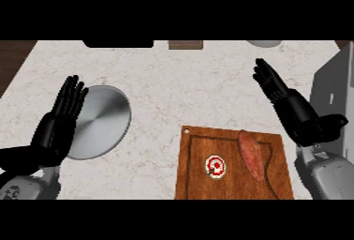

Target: Pick the cupcake from the cutting board and place it in the cardboard box

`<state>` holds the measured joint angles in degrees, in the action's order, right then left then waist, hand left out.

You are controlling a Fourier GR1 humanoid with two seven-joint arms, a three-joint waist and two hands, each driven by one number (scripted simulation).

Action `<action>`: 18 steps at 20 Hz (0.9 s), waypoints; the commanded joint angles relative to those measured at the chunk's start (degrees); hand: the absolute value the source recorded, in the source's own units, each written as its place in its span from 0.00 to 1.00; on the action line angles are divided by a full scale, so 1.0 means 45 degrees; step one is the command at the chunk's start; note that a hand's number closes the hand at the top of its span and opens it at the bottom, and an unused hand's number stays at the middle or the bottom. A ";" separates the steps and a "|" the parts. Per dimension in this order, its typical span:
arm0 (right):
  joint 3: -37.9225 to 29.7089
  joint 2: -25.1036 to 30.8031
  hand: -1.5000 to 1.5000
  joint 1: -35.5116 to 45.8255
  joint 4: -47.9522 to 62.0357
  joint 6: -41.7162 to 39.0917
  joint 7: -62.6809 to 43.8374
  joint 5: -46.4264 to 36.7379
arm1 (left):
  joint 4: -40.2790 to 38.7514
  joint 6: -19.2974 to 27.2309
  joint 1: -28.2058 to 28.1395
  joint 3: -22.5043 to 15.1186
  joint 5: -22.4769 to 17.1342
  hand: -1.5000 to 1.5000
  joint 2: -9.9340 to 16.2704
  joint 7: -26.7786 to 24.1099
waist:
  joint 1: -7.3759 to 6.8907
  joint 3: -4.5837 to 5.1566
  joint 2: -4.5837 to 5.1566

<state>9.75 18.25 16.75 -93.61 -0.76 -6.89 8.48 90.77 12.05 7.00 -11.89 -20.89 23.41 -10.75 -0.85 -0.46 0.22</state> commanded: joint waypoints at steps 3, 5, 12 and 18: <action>0.2168 -0.0979 0.00 -0.2062 -0.0864 0.0640 -0.0326 -0.1776 | 0.0066 -0.0163 0.0051 -0.1116 0.1387 0.50 0.0104 0.0816 | 0.0264 0.0098 -0.0096; 0.3414 -0.1153 0.00 -0.3426 -0.1421 0.0785 -0.0615 -0.2328 | -0.0380 -0.0212 0.0771 -0.1741 0.2119 0.50 0.0427 0.1550 | 0.0605 0.0094 -0.0132; 0.4237 0.2425 0.00 -0.3073 -0.1194 0.2314 0.1349 -0.9105 | -0.0620 -0.0822 0.0640 -0.2052 0.1779 0.50 0.0475 0.2123 | 0.0943 0.0122 -0.0280; 0.5429 0.3828 0.00 -0.4997 -0.4949 0.3248 0.0064 -1.2814 | -0.0628 -0.0269 0.1033 -0.2416 0.2353 0.50 -0.0099 0.2807 | 0.0883 0.0126 -0.0248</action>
<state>31.05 31.10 -0.22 -106.95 12.02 -3.42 -39.16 87.58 9.16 10.70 -21.69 -11.98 24.31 -0.41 3.20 0.08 -0.91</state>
